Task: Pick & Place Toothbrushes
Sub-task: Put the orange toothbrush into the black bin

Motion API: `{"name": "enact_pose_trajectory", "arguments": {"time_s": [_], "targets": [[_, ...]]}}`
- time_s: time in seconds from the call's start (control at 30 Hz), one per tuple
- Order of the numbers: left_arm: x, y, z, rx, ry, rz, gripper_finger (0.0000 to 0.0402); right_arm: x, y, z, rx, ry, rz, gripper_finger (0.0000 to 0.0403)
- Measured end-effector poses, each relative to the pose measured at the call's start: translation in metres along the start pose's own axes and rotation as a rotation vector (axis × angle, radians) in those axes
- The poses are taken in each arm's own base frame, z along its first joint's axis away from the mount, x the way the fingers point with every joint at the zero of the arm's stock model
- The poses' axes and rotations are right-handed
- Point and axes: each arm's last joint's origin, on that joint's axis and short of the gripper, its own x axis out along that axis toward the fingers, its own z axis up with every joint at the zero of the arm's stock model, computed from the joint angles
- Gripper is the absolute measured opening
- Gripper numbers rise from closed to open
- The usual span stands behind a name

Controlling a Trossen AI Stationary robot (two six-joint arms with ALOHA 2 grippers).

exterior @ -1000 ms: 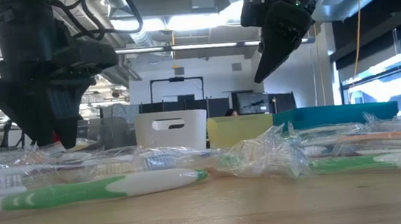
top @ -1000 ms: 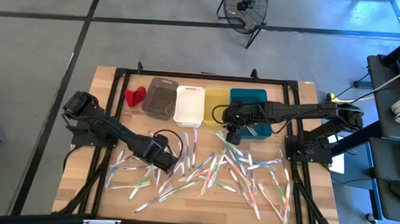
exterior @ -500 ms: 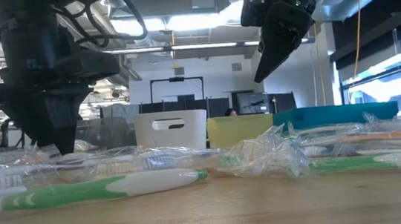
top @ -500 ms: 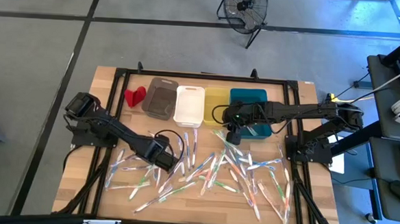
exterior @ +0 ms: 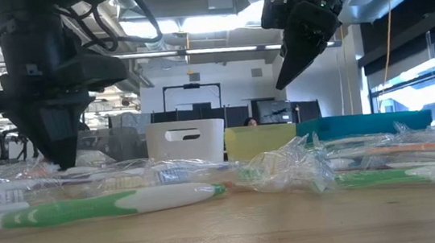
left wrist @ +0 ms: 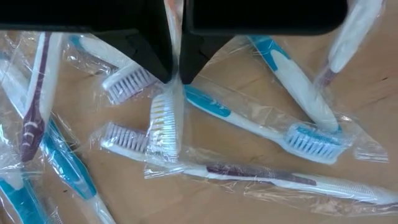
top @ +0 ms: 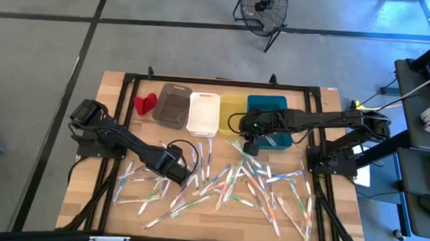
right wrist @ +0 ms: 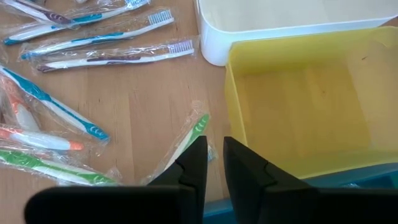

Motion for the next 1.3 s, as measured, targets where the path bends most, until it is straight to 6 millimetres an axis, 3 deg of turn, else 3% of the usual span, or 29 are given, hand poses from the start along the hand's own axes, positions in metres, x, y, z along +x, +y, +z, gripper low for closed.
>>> {"name": "enact_pose_trajectory", "arguments": {"time_s": [0.17,0.37,0.77,1.0,1.3], "targets": [[-0.005,0.0,0.001,0.021,-0.008,-0.012,0.0008,0.0,0.0,0.0,-0.002,0.0,0.0,0.0052],[-0.029,-0.002,0.008,0.042,-0.063,-0.1,0.0008,0.0,0.0,0.0,-0.002,0.0,0.0,0.0062],[-0.101,0.015,0.034,0.09,-0.272,-0.174,0.0008,0.0,0.003,-0.005,0.008,0.047,0.07,0.0074],[-0.144,0.04,0.074,0.135,-0.337,-0.116,0.0008,-0.001,0.012,-0.005,0.036,0.05,0.098,0.0055],[-0.172,0.086,0.156,0.122,-0.4,-0.042,0.0008,-0.003,0.03,-0.006,0.045,0.052,0.13,0.0033]]}}
